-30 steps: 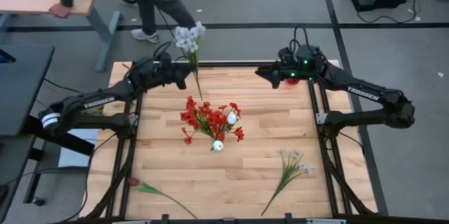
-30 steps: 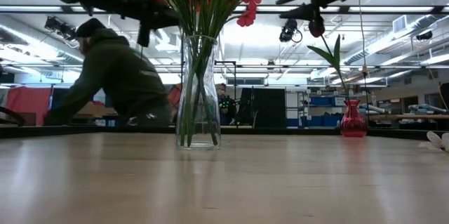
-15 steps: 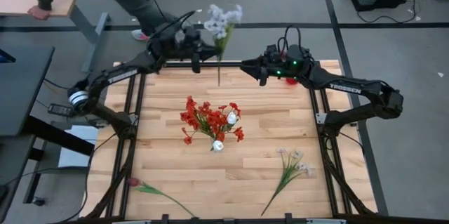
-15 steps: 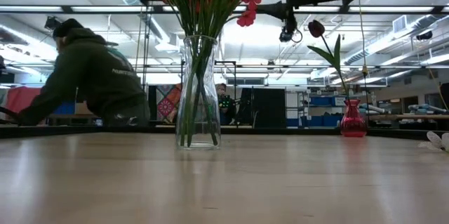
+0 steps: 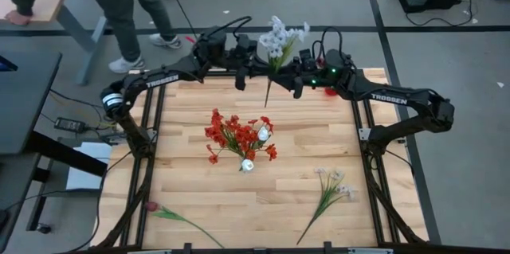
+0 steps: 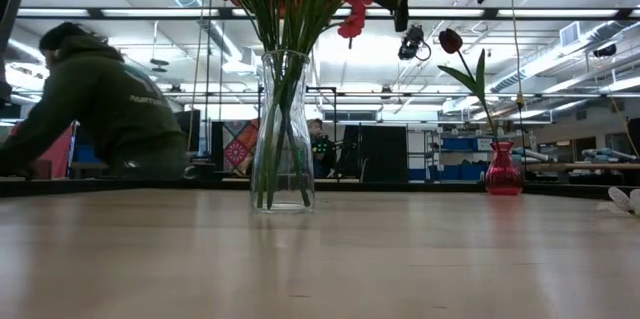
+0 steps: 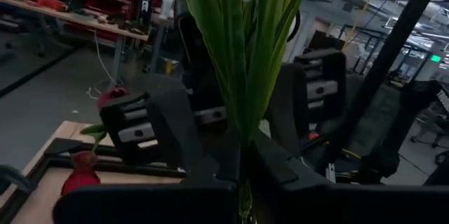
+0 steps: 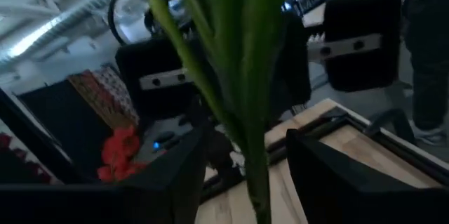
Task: Sort flowers into vase by color
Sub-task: Put the top white flowers into the red vase
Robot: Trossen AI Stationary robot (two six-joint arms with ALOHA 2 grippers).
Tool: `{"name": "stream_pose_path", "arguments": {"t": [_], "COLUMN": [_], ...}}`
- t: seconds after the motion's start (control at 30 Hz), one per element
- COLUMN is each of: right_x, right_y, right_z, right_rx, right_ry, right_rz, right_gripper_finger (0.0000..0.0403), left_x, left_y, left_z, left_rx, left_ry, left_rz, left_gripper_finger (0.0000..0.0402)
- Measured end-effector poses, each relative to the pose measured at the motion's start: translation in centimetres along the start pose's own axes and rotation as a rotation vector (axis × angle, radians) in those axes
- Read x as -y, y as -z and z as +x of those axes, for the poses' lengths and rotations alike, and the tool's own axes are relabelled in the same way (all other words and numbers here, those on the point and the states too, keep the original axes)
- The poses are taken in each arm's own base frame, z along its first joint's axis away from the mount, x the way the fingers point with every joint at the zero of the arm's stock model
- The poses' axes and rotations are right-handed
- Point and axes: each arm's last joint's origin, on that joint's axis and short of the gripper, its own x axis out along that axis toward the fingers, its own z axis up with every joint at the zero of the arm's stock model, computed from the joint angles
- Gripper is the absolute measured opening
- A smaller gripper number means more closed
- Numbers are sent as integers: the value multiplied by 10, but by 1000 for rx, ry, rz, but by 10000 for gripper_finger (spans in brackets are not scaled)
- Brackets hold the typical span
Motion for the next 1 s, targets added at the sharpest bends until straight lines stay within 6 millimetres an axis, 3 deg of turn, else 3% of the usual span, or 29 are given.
{"name": "stream_pose_path", "arguments": {"t": [0.17, 0.37, 0.53, 0.7, 0.87, 1.0], "right_x": [-2, -1, 2, 3, -15, -31], "right_y": [-5, -5, -4, -12, -37, -53], "right_z": [1, 1, -3, -21, -51, -84], "right_rx": [-44, -47, -41, 4, 144, 252], "right_ry": [48, 83, 211, 464, 527, 680], "right_rz": [-40, -83, -101, -198, -333, -410], "right_gripper_finger": [155, 22, 12, 12, 12, 12], "left_x": [0, -5, -14, -14, -6, 5], "left_y": [-1, -3, -7, -31, -50, -60], "left_z": [4, -1, -11, -42, -77, -101], "left_rx": [3, 10, 25, 78, 82, 64], "left_ry": [6, -24, -66, -99, -173, -230], "left_rz": [9, -54, -106, -133, -154, -146], "left_gripper_finger": [16, 39, 99, 162, 188, 189]}}
